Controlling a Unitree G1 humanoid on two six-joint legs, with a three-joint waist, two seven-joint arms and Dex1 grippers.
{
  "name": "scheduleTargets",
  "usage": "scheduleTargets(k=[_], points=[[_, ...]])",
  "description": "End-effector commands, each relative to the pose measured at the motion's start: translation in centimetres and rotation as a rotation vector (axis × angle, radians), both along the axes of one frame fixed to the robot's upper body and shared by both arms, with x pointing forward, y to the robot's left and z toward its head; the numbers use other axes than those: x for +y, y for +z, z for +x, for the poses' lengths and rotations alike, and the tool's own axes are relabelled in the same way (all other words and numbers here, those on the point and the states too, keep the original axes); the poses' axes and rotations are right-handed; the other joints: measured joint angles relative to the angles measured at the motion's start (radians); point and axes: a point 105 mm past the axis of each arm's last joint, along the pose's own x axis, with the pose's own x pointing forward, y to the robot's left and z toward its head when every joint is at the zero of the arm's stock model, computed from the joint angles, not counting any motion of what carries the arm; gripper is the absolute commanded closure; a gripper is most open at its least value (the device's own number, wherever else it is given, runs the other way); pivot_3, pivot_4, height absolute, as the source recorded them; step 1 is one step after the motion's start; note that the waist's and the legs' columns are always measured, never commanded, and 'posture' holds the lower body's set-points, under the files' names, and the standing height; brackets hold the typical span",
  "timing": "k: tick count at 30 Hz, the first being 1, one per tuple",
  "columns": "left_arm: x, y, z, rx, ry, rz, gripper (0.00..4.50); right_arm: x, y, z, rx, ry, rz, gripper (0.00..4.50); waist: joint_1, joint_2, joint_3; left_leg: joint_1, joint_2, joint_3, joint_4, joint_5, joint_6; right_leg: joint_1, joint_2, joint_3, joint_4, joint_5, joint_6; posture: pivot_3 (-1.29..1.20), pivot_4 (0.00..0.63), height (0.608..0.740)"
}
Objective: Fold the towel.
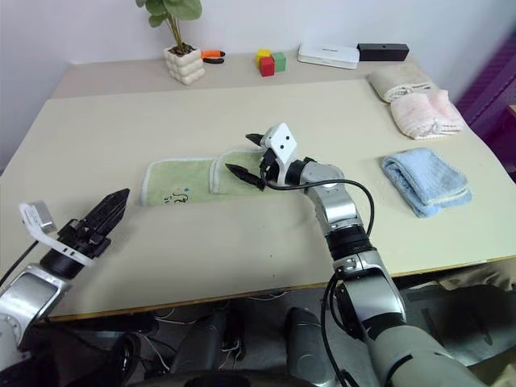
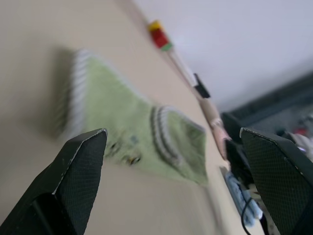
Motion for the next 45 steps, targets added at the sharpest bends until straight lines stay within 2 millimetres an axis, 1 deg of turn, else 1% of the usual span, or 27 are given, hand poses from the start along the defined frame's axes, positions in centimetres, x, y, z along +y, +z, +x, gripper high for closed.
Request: scheduleTargets(k=[1, 3, 5, 12, 15, 18, 21, 23, 26, 27, 29, 31, 34, 35, 36, 37, 38, 40, 41, 44, 45], points=[[-0.6, 0.7, -0.5, 0.02, 0.045, -0.099, 0.0, 1.3, 1.1, -0.9, -0.034, 0.036, 0.028, 0.07, 0.0, 0.0, 0.0, 0.0, 0.0, 0.0, 0.0, 0.0, 0.0, 0.0, 0.0, 0.0, 0.0, 0.0, 0.0, 0.0, 0.15, 0.74], [-0.6, -0.3, -0.2, 0.083, 0.1, -0.113, 0.0, 1.4, 0.9, -0.9, -0.035, 0.038, 0.019, 0.07, 0.004, 0.0, 0.0, 0.0, 0.0, 0.0, 0.0, 0.0, 0.0, 0.0, 0.0, 0.0, 0.0, 0.0, 0.0, 0.0, 0.15, 0.74], [-1.4, -1.3, 0.2, 0.145, 0.097, -0.121, 0.0, 1.1, 1.0, -0.6, -0.035, 0.019, 0.024, 0.07, 0.006, 0.0, 0.0, 0.0, -0.001, 0.0, 0.0, 0.0, 0.0, 0.0, -0.001, 0.0, 0.0, 0.0, 0.0, 0.0, 0.15, 0.74], [-2.5, -1.6, 3.1, 0.2, 0.089, -0.08, 0.0, 1.5, 1.1, -0.6, -0.047, 0.011, 0.023, 0.07, 0.018, 0.0, 0.0, 0.0, -0.001, 0.0, 0.0, 0.0, 0.0, 0.001, 0.001, 0.0, -0.001, 0.0, -0.001, 0.0, 0.15, 0.74], [-2.4, -2.0, 4.1, 0.214, 0.109, -0.09, 0.0, 1.4, 1.3, -0.6, -0.05, -0.005, 0.035, 0.07, 0.021, 0.0, 0.0, 0.0, -0.001, 0.0, 0.0, 0.0, 0.0, 0.001, 0.001, 0.0, -0.001, 0.0, 0.0, 0.0, 0.15, 0.74], [-2.8, -2.9, 5.3, 0.268, 0.111, -0.086, 0.0, 0.7, 1.3, -0.4, -0.058, -0.039, 0.031, 0.07, 0.028, 0.0, 0.0, 0.0, 0.0, 0.0, 0.0, 0.0, 0.0, 0.001, 0.002, 0.0, -0.001, 0.0, 0.0, 0.0, 0.15, 0.74], [-3.2, -3.1, 5.8, 0.285, 0.107, -0.113, 0.0, 0.0, 1.3, -0.4, -0.062, -0.067, 0.032, 0.07, 0.031, 0.0, -0.001, 0.001, 0.0, 0.0, 0.0, 0.001, -0.001, 0.002, 0.002, -0.001, -0.001, 0.0, 0.0, 0.0, 0.15, 0.74], [-3.0, -3.2, 6.2, 0.288, 0.128, -0.122, 0.0, -0.2, 1.4, -0.4, -0.062, -0.081, 0.033, 0.07, 0.031, 0.0, -0.001, 0.002, 0.0, 0.0, 0.0, 0.0, -0.001, 0.003, 0.002, -0.001, -0.002, 0.0, 0.0, 0.0, 0.15, 0.74], [-3.3, -3.3, 7.2, 0.296, 0.122, -0.168, 0.0, -0.6, 1.2, -0.4, -0.065, -0.101, 0.029, 0.07, 0.033, 0.0, -0.001, 0.004, 0.0, 0.0, 0.0, 0.0, -0.001, 0.005, 0.002, -0.001, -0.002, 0.0, 0.0, 0.0, 0.15, 0.74], [-3.5, -3.4, 7.5, 0.305, 0.116, -0.183, 0.26, -0.6, 1.3, -0.4, -0.066, -0.105, 0.028, 0.02, 0.033, 0.0, -0.001, 0.005, 0.0, 0.0, 0.0, 0.0, -0.001, 0.006, 0.002, -0.001, -0.002, 0.0, 0.0, 0.0, 0.15, 0.74], [-3.9, -3.6, 8.1, 0.318, 0.107, -0.182, 0.95, -0.6, 1.4, -0.4, -0.072, -0.111, 0.03, 0.0, 0.032, 0.0, -0.001, 0.009, 0.0, 0.0, 0.0, 0.0, 0.0, 0.009, 0.002, -0.001, -0.002, 0.0, 0.0, 0.0, 0.15, 0.74], [-4.4, -3.5, 8.4, 0.315, 0.094, -0.167, 1.91, -0.9, 1.7, -0.3, -0.079, -0.125, 0.034, 0.0, 0.032, 0.0, -0.001, 0.009, 0.0, 0.0, 0.0, 0.0, 0.0, 0.009, 0.002, -0.001, -0.003, 0.0, 0.0, 0.0, 0.15, 0.74], [-5.0, -2.9, 8.7, 0.284, 0.071, -0.173, 3.46, -1.3, 1.9, -0.1, -0.084, -0.141, 0.03, 0.0, 0.032, 0.0, -0.001, 0.008, 0.0, 0.0, 0.0, 0.0, 0.001, 0.009, 0.002, -0.001, -0.004, 0.0, 0.0, 0.0, 0.15, 0.74], [-5.0, -2.6, 8.7, 0.272, 0.068, -0.169, 4.03, -1.6, 1.8, 0.0, -0.085, -0.15, 0.023, 0.0, 0.033, 0.0, -0.001, 0.008, 0.0, 0.0, 0.0, 0.0, 0.001, 0.009, 0.002, -0.001, -0.004, 0.0, 0.0, 0.0, 0.15, 0.74], [-5.1, -2.2, 8.8, 0.259, 0.066, -0.172, 4.46, -2.2, 1.9, 0.1, -0.082, -0.162, 0.022, 0.0, 0.033, 0.0, -0.001, 0.008, 0.0, 0.0, 0.0, 0.0, 0.001, 0.009, 0.002, -0.001, -0.004, 0.0, 0.0, 0.0, 0.15, 0.74], [-5.1, -1.8, 8.8, 0.241, 0.063, -0.176, 4.46, -3.0, 2.1, 0.1, -0.074, -0.173, 0.036, 0.0, 0.034, 0.0, -0.001, 0.009, 0.0, 0.0, 0.0, 0.0, 0.001, 0.01, 0.002, -0.001, -0.004, 0.0, 0.0, 0.0, 0.15, 0.74], [-5.1, -1.2, 8.9, 0.213, 0.061, -0.157, 4.46, -4.2, 2.7, 0.1, -0.063, -0.185, 0.063, 0.0, 0.034, 0.0, -0.001, 0.008, 0.0, 0.0, 0.0, 0.0, 0.001, 0.01, 0.002, -0.001, -0.004, 0.0, 0.0, 0.0, 0.15, 0.74], [-5.3, -0.2, 9.0, 0.156, 0.042, -0.115, 4.46, -6.3, 3.5, -0.5, -0.025, -0.171, 0.119, 0.0, 0.037, -0.001, -0.001, 0.008, -0.001, 0.0, 0.0, -0.001, 0.001, 0.009, 0.001, -0.001, -0.004, 0.0, 0.0, 0.0, 0.15, 0.74], [-5.4, 0.2, 9.0, 0.135, 0.034, -0.098, 4.46, -6.9, 3.7, -0.8, -0.009, -0.16, 0.129, 0.0, 0.037, -0.001, -0.001, 0.007, -0.001, 0.0, 0.0, -0.001, 0.002, 0.009, 0.001, -0.001, -0.005, 0.0, 0.0, 0.0, 0.15, 0.74], [-6.4, 2.0, 9.4, 0.038, -0.014, 0.008, 4.46, -9.1, 3.6, -2.5, -0.01, -0.12, 0.071, 0.0, 0.034, -0.001, 0.0, 0.007, -0.001, 0.0, 0.0, -0.003, 0.004, 0.009, 0.001, -0.001, -0.005, 0.0, 0.0, 0.0, 0.15, 0.74], [-7.0, 2.7, 9.8, 0.0, -0.038, 0.048, 4.46, -9.9, 3.4, -3.3, -0.009, -0.095, 0.035, 0.0, 0.035, -0.001, 0.0, 0.007, -0.001, 0.0, -0.001, -0.004, 0.006, 0.009, 0.001, -0.001, -0.005, 0.0, 0.0, 0.0, 0.15, 0.74]])
